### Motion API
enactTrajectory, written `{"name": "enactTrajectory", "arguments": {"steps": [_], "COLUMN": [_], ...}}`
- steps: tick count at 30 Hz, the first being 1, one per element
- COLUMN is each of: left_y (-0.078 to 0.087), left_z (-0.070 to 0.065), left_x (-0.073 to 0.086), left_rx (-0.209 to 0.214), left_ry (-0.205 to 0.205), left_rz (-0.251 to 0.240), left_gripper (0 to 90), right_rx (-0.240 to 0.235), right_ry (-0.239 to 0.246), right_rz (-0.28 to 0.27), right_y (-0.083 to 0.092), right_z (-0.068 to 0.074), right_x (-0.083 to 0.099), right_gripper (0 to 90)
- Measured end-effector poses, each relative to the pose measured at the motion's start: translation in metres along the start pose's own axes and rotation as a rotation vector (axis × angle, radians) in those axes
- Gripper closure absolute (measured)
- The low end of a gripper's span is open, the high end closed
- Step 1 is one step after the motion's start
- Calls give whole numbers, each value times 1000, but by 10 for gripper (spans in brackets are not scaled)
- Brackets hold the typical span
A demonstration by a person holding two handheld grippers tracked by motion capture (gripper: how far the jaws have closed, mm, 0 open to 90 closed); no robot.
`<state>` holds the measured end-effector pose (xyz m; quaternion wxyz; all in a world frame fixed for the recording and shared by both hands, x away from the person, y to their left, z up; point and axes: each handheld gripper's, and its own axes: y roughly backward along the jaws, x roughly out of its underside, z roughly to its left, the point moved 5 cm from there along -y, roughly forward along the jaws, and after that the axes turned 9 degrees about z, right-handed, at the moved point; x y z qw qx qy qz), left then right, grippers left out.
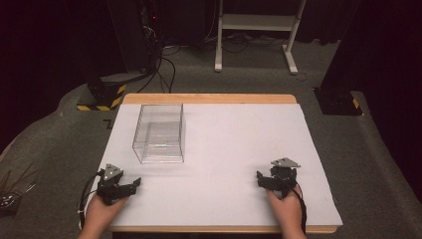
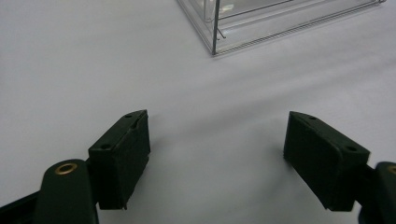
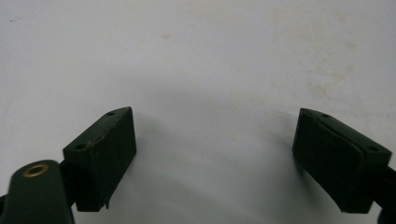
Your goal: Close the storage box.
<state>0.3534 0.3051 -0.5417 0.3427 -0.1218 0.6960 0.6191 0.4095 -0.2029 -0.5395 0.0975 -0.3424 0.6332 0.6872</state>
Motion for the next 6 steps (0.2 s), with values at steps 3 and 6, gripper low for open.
{"name": "enactTrajectory", "arguments": {"steps": [3,6], "left_y": [0,0], "left_z": [0,0], "left_x": [0,0], "left_rx": [0,0], "left_ry": [0,0], "left_rz": [0,1], "left_gripper": [226,226], "right_rx": [0,-2], "right_ry": [0,-3], "right_rz": [0,0], "right_y": [0,0], "right_z": [0,0], "right_x": [0,0], "right_gripper": [138,139]}}
